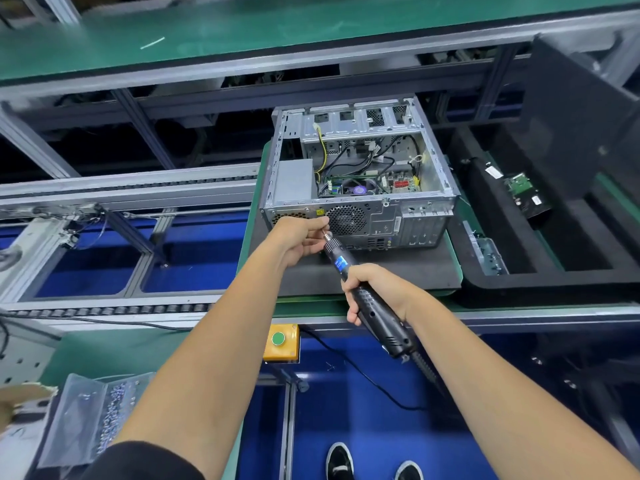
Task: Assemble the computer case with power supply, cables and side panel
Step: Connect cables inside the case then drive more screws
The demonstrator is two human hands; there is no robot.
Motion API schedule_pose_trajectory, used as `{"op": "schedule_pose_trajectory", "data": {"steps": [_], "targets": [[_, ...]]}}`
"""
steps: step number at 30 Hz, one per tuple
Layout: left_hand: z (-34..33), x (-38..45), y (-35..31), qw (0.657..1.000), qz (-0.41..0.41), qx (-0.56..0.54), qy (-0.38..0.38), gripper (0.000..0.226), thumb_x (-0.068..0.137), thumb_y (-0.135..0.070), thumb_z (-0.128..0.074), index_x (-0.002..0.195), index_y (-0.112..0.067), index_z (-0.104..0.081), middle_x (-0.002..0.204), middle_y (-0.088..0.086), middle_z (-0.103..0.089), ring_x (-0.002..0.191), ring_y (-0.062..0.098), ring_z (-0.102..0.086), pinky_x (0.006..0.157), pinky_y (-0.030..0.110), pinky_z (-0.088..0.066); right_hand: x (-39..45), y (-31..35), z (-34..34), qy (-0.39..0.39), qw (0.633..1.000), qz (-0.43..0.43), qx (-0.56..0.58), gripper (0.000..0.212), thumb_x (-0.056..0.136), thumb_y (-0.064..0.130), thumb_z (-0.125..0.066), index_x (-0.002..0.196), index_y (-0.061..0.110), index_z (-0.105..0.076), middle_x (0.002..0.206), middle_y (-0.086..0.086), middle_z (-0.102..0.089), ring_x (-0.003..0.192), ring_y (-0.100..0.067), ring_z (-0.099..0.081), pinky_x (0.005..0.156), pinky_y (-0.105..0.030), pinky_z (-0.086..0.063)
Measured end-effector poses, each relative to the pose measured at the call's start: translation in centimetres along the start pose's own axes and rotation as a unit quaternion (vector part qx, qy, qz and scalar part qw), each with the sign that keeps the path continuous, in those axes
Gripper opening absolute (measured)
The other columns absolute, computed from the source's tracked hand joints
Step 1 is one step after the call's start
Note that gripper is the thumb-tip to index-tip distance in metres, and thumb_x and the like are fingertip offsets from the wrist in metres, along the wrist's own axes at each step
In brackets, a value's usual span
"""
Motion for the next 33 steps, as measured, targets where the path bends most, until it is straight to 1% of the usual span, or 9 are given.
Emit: {"op": "schedule_pose_trajectory", "data": {"steps": [3,11,17,21,23,25,28,31,33], "targets": [[-0.3,0.0,0.3,0.999,-0.016,-0.044,-0.023,0.014,0.09,-0.017,-0.067,0.081,-0.007,-0.062,0.053,-0.001,-0.064,0.043,0.004,-0.055,0.045,0.015,-0.049,0.1,-0.2,0.0,-0.003,1.0,0.002,0.014,0.021,0.066,0.02,-0.06,0.079,0.007,-0.048,0.059,-0.012,-0.055,0.054,-0.027,-0.059,0.054,-0.032,-0.05],[-0.6,0.1,1.6,0.997,-0.046,-0.064,0.003,0.021,0.102,-0.016,-0.045,0.088,-0.013,-0.06,0.068,-0.004,-0.072,0.048,0.0,-0.054,0.046,0.015,-0.047,0.6,-0.8,-0.3,0.003,0.999,0.021,0.045,0.022,0.069,0.019,-0.059,0.084,0.008,-0.046,0.058,-0.011,-0.056,0.054,-0.027,-0.06,0.052,-0.03,-0.051],[-0.4,0.5,2.2,0.993,-0.056,-0.103,-0.031,0.015,0.096,-0.015,-0.051,0.09,-0.015,-0.065,0.073,-0.003,-0.074,0.063,0.008,-0.059,0.051,0.018,-0.047,1.0,-0.6,-1.1,-0.007,0.995,0.041,0.092,0.011,0.092,0.015,-0.054,0.094,0.006,-0.047,0.062,-0.009,-0.059,0.055,-0.027,-0.064,0.05,-0.029,-0.053],[-0.5,1.0,2.3,0.987,-0.069,-0.124,-0.071,0.012,0.092,-0.011,-0.055,0.084,-0.014,-0.065,0.064,-0.005,-0.071,0.056,0.005,-0.06,0.047,0.016,-0.044,1.1,-0.5,-1.2,-0.019,0.989,0.09,0.114,0.026,0.097,0.03,-0.059,0.094,0.004,-0.057,0.067,-0.007,-0.065,0.07,-0.029,-0.073,0.053,-0.032,-0.057],[-0.3,1.3,2.3,0.986,-0.067,-0.122,-0.088,0.011,0.09,-0.009,-0.056,0.084,-0.012,-0.064,0.061,-0.004,-0.07,0.05,0.004,-0.06,0.044,0.015,-0.042,1.0,-0.7,-1.1,-0.019,0.99,0.081,0.11,0.041,0.098,0.042,-0.056,0.102,0.001,-0.06,0.075,-0.011,-0.069,0.077,-0.029,-0.074,0.056,-0.034,-0.059],[-0.2,1.4,2.2,0.986,-0.065,-0.116,-0.098,0.009,0.089,-0.008,-0.057,0.084,-0.01,-0.064,0.059,-0.003,-0.069,0.05,0.006,-0.061,0.045,0.016,-0.045,1.0,-1.0,-1.0,-0.012,0.994,0.053,0.091,0.054,0.098,0.052,-0.05,0.114,0.001,-0.058,0.081,-0.011,-0.07,0.075,-0.031,-0.072,0.059,-0.038,-0.059],[-0.4,1.4,2.0,0.987,-0.064,-0.1,-0.107,0.005,0.088,-0.005,-0.059,0.088,-0.005,-0.064,0.061,0.001,-0.069,0.049,0.007,-0.062,0.044,0.018,-0.046,0.9,-1.5,-1.0,-0.037,0.997,0.015,0.071,0.058,0.098,0.061,-0.041,0.125,0.011,-0.056,0.089,-0.01,-0.063,0.067,-0.029,-0.068,0.06,-0.038,-0.057],[-0.7,1.3,2.0,0.986,-0.062,-0.107,-0.11,0.003,0.089,-0.005,-0.06,0.089,-0.004,-0.063,0.062,0.003,-0.067,0.047,0.006,-0.062,0.041,0.017,-0.045,0.7,-1.5,-1.5,-0.085,0.994,0.038,0.061,0.051,0.091,0.059,-0.061,0.121,0.021,-0.046,0.097,-0.013,-0.055,0.055,-0.021,-0.062,0.053,-0.033,-0.054],[-0.9,1.3,1.8,0.986,-0.059,-0.109,-0.11,0.003,0.09,-0.007,-0.06,0.089,-0.006,-0.063,0.058,-0.001,-0.068,0.046,0.005,-0.061,0.041,0.016,-0.044,0.7,-1.5,-2.0,-0.118,0.989,0.087,0.02,0.049,0.082,0.038,-0.078,0.11,0.02,-0.042,0.098,-0.014,-0.053,0.053,-0.021,-0.06,0.052,-0.032,-0.053]]}}
Point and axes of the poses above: each hand's wrist, its own x-axis towards the middle knuckle, its own z-axis out of the back of the hand, y = z × x, the point moved 4 cm from there along x, towards the middle knuckle
